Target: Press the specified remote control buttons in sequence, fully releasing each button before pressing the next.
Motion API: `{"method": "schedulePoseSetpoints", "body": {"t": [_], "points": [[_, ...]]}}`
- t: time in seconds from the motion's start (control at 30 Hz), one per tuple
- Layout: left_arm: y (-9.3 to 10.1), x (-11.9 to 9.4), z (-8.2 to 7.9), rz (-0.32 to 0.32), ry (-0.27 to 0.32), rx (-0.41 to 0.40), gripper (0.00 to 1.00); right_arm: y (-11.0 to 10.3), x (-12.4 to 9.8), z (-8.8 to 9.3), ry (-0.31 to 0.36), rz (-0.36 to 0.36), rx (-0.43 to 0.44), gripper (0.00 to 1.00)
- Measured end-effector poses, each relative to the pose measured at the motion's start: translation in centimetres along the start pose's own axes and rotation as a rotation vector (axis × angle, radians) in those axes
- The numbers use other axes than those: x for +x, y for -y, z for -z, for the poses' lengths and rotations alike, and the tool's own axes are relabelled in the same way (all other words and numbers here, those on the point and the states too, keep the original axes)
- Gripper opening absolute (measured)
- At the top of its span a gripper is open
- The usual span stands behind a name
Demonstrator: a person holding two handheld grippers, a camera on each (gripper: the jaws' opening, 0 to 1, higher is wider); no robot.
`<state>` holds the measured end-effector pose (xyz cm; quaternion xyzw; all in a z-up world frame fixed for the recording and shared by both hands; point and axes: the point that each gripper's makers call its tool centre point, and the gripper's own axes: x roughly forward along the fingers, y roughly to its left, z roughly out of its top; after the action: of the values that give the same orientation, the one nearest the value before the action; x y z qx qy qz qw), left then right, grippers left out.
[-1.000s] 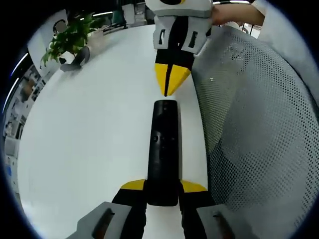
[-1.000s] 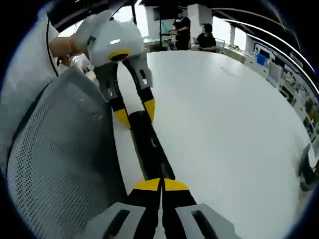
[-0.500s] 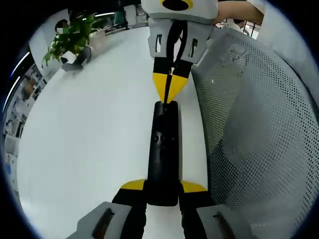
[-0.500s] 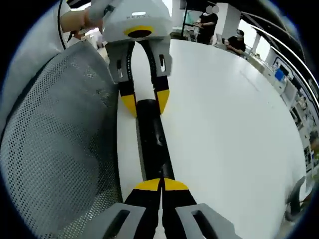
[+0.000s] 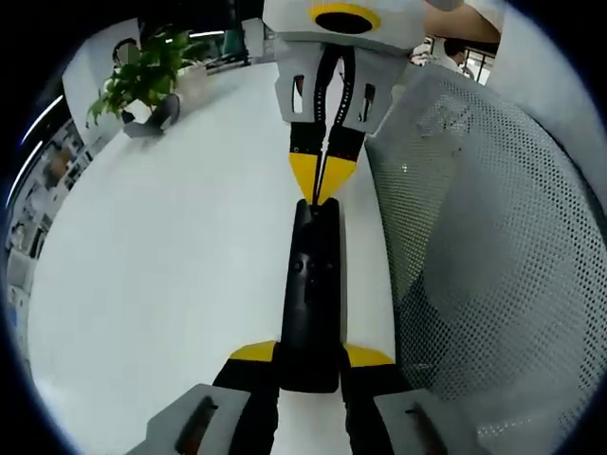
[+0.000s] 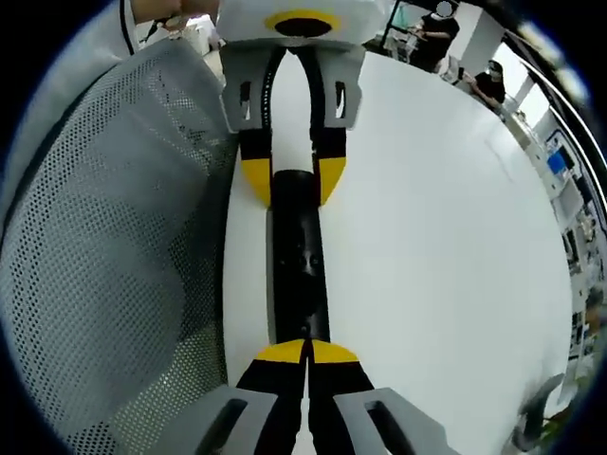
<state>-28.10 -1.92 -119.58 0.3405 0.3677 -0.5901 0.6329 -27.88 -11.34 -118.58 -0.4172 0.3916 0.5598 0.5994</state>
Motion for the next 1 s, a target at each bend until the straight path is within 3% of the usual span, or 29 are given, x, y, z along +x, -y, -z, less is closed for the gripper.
{"method": "schedulePoseSetpoints", "body": {"t": [0.17,0.27,0.37,0.47,0.53,0.73,1.0], "points": [[0.0,0.1,-0.1,0.002,-0.024,-0.002,0.24,0.2,-0.2,-0.2,0.131,0.024,0.113,0.00],[0.0,0.1,0.0,0.004,-0.033,0.003,0.24,0.3,-0.2,-0.3,0.186,0.032,0.212,0.00],[0.0,0.0,0.0,0.001,-0.021,-0.006,0.24,0.3,-0.3,-0.6,0.222,0.037,0.252,0.00],[0.0,0.1,0.0,0.002,-0.023,0.000,0.24,-0.5,-0.2,-1.0,0.226,0.023,0.242,0.00],[0.0,0.1,0.0,0.006,-0.032,0.004,0.24,-0.4,-0.2,-0.9,0.197,0.038,0.189,0.00],[0.1,0.1,0.0,0.011,-0.032,0.014,0.24,-0.1,0.0,-1.3,0.181,0.027,0.178,0.00],[0.1,0.0,0.1,0.018,-0.020,0.028,0.24,0.0,0.4,-1.4,0.096,0.044,0.104,0.00]]}}
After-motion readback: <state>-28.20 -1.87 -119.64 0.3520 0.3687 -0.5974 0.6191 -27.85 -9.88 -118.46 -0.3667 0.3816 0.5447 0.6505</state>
